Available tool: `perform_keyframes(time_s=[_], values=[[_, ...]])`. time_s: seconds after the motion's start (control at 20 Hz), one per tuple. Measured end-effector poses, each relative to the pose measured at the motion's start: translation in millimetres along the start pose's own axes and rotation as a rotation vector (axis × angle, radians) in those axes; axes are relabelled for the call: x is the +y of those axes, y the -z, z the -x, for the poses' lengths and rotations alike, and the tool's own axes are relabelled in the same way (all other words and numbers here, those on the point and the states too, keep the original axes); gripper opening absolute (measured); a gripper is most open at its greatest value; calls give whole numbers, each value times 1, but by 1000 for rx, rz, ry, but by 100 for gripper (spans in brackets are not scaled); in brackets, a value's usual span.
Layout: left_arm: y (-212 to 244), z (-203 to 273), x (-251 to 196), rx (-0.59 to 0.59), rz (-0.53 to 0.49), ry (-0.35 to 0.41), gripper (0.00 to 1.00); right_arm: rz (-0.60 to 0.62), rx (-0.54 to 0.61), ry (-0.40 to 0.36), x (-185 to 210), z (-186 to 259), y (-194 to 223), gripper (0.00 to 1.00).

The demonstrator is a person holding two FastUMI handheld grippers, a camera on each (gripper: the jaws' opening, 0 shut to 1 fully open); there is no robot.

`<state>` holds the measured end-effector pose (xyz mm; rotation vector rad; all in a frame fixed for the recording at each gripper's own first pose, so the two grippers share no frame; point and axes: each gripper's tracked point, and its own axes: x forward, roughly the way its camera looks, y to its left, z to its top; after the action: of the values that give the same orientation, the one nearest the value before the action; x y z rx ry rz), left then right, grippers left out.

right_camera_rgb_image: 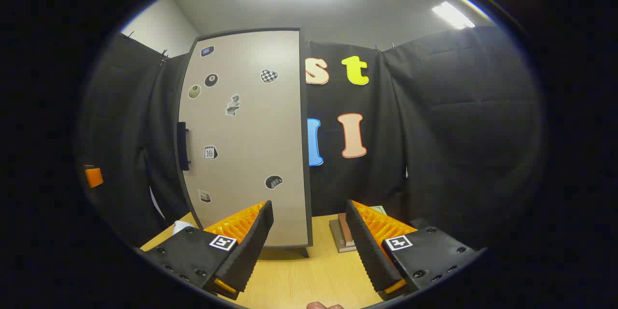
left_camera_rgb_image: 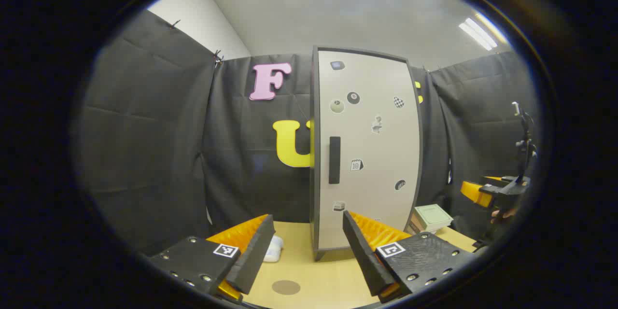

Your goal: Open the cabinet door with the right hand, grasp the bottle in the cabinet with the left hand and place it on the coaster, then close the cabinet door with the right hand.

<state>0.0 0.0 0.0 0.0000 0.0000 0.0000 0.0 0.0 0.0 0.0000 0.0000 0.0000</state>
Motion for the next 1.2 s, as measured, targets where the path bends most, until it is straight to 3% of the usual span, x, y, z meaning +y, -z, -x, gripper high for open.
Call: perform_keyframes(time_s=[0.45, 0.85, 1.2], values=[[25, -2, -9, 17, 13, 2, 86, -12, 7, 1, -2, -1, 1, 95], [44, 8, -11, 37, 38, -26, 87, -5, 12, -43, 10, -10, -3, 95], [70, 30, 5, 33, 58, -124, 88, 8, -3, -119, 42, -29, -21, 94]])
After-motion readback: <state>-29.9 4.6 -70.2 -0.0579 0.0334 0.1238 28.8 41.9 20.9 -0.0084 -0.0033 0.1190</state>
